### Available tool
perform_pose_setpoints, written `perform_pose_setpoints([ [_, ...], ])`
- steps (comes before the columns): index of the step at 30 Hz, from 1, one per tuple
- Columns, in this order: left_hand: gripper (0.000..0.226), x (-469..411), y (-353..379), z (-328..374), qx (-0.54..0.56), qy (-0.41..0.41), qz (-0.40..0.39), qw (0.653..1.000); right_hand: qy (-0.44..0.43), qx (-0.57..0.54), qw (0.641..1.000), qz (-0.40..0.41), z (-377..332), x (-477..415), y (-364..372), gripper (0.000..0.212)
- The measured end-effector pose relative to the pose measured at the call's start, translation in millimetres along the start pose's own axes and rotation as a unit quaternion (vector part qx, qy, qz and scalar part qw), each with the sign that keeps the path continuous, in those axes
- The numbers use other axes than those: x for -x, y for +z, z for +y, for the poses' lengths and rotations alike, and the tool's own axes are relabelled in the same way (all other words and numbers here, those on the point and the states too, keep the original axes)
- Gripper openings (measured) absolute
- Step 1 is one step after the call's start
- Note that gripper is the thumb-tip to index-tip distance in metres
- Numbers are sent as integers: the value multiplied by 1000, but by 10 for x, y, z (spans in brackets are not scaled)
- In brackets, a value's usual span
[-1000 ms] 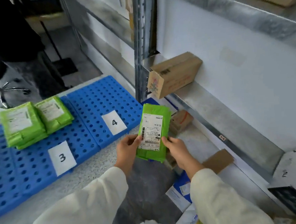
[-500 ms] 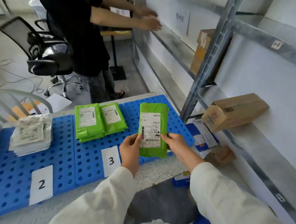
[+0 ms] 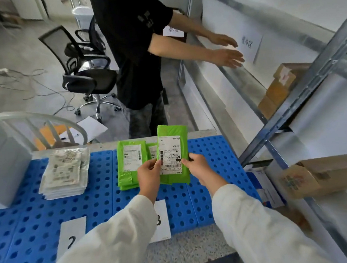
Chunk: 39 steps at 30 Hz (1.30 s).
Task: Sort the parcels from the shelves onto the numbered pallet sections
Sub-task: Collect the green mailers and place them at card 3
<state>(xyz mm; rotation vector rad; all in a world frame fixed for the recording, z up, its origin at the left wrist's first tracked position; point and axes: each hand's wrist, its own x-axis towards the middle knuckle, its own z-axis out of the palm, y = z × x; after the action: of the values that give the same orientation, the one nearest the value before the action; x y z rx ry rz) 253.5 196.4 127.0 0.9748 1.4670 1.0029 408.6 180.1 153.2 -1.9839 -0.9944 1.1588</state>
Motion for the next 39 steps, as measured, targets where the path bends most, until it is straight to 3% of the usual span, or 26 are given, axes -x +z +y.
perform_pose_setpoints([
  [9,23,-623,-58,-125,-115,9,-20,993,27,62,998,5,-147,-606,325,29],
  [13,34,-760,-17,-272,-115,-23,-2,993,20,105,994,22,-91,-782,491,44],
  [19,31,-855,59,-469,-142,-62,-6,988,46,108,993,25,103,-957,632,46],
  [32,35,-912,19,-458,-263,26,-56,963,46,161,986,-7,294,-878,682,59],
  [35,35,-907,-19,-339,-321,127,-78,935,16,193,981,6,222,-808,576,53],
  [39,42,-946,-47,-89,-450,297,-124,833,-38,285,958,12,79,-641,371,50],
])
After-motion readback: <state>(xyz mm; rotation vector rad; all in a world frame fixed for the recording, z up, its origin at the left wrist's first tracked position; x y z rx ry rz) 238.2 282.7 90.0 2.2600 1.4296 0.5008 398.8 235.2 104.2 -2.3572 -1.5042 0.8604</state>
